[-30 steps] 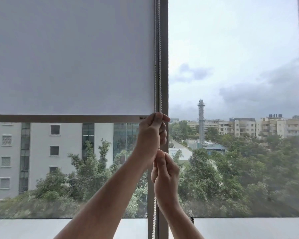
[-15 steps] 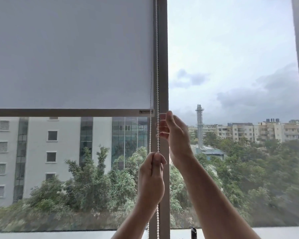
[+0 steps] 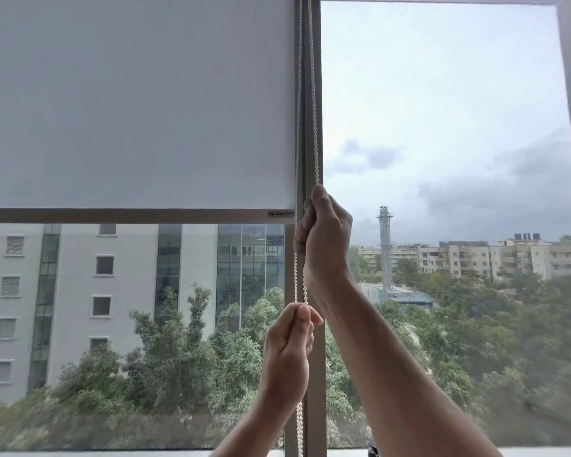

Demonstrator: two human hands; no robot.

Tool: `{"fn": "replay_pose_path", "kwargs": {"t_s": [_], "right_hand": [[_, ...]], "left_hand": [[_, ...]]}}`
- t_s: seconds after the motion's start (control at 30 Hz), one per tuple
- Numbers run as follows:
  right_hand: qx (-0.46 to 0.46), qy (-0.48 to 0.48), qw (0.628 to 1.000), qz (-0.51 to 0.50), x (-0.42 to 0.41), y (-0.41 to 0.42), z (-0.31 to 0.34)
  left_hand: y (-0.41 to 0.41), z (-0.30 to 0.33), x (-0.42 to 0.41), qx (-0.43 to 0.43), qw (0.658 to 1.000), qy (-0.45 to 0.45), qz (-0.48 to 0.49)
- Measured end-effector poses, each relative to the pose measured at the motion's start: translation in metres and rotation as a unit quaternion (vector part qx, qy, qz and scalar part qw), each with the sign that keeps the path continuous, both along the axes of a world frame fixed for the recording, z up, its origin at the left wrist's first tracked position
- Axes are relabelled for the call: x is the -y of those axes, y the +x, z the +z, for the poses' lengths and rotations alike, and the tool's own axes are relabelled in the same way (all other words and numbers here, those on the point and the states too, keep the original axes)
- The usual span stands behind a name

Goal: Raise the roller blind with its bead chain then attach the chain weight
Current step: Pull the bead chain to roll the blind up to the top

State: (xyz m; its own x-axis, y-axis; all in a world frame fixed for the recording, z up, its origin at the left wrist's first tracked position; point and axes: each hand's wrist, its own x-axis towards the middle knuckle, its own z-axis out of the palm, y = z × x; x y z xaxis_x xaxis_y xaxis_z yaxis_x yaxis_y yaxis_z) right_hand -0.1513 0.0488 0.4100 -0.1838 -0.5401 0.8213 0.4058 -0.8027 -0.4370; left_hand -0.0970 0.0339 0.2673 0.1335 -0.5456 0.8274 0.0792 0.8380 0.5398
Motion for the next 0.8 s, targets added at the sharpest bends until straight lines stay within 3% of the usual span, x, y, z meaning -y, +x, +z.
{"fn": "replay_pose_path", "kwargs": {"t_s": [0.2,0.37,0.47,0.57,0.67,0.8], "right_hand": [[-0.015,-0.017,0.998,-0.057,-0.001,0.001,-0.035],[-0.036,-0.02,0.99,-0.138,0.001,0.006,-0.071],[-0.055,0.001,0.987,-0.149,0.003,0.011,-0.1],[-0.06,0.04,0.99,-0.119,0.006,0.012,-0.123],[-0.063,0.039,0.994,-0.086,0.014,0.008,-0.129],[-0.098,0.051,0.994,-0.004,0.026,0.0,-0.129]], "left_hand": [[0.011,0.015,0.012,-0.079,0.994,0.043,0.053],[0.014,0.071,-0.003,-0.027,0.999,-0.02,0.014],[0.012,0.104,-0.012,0.009,1.0,-0.009,-0.028],[0.007,0.127,-0.016,0.022,0.996,0.03,-0.083],[-0.002,0.134,-0.017,-0.022,0.991,0.046,-0.128],[-0.005,0.128,-0.014,-0.07,0.992,0.013,-0.104]]}}
